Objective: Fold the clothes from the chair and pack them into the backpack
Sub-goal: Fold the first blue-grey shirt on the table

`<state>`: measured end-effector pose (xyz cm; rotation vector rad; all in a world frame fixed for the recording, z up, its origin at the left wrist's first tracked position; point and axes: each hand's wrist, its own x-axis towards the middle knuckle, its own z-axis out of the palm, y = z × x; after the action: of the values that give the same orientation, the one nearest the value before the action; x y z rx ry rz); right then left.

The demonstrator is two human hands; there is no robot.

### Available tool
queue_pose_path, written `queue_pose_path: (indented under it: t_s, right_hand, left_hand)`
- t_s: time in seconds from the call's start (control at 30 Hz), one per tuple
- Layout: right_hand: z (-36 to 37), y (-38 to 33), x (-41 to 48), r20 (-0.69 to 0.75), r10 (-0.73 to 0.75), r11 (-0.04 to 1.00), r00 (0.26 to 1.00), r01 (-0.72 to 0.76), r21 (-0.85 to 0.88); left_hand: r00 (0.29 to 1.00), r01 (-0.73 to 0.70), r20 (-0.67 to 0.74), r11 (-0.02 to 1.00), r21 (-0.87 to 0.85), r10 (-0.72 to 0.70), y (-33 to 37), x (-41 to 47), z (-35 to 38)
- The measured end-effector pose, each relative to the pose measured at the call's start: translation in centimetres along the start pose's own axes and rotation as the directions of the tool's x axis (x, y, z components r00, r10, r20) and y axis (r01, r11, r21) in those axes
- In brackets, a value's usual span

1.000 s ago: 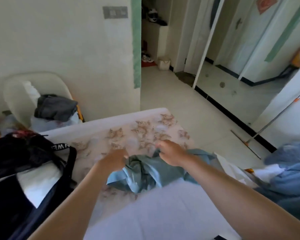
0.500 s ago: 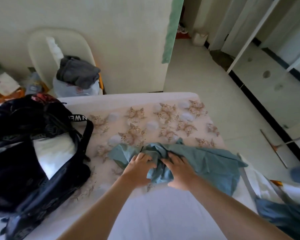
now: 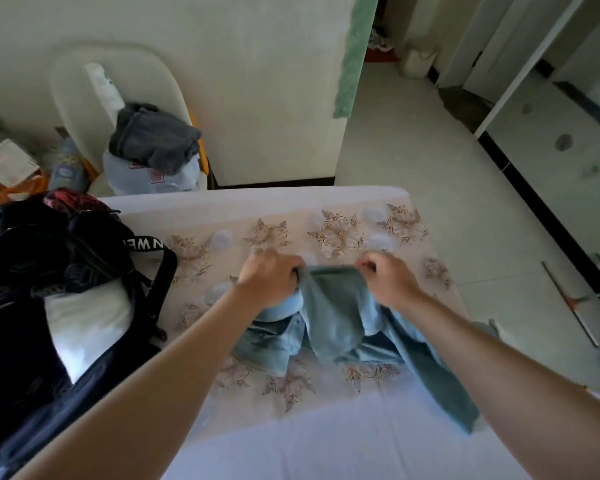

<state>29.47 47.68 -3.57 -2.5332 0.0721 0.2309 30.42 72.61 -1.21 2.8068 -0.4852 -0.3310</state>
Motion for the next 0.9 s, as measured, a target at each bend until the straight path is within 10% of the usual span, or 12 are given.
queue_pose_path:
  t_s: [0.23, 0.43, 0.63, 0.8, 0.9]
  right_hand:
    - [-4.0, -2.3, 4.1, -0.372, 0.083, 0.991, 0.925, -0.038, 0.126]
    - [2.8, 1.3, 0.9, 0.13, -0.32, 0.933, 0.938, 0.336, -0.129]
    - [5.6, 1.8, 2.8, 0.264, -0.142, 0.799, 0.954, 0.268, -0.538]
    - [3.9, -1.5, 5.9, 0.197, 0.013, 0.973, 0.98, 0.034, -0.23]
    - [1.8, -3.1, 9.3, -0.079, 0.195, 0.97, 0.978, -0.18, 0.166]
  left_hand:
    - [0.871, 0.378, -0.082, 0.768, -0.517, -0.484, -0.9, 5.0, -1.3]
    - [0.97, 0.145, -0.158, 0.96, -0.239, -0.185, 0.4, 1.2, 5.7]
    - [0.953, 0.231, 0.194, 0.972, 0.042, -0.235, -1.2, -0.9, 10.0]
    - [0.967, 0.232, 0.143, 0.96, -0.159, -0.211, -2.6, -1.0, 9.5]
    - [0.989, 0.138, 0.072, 0.979, -0.15, -0.128, -3.6, -0.7, 8.7]
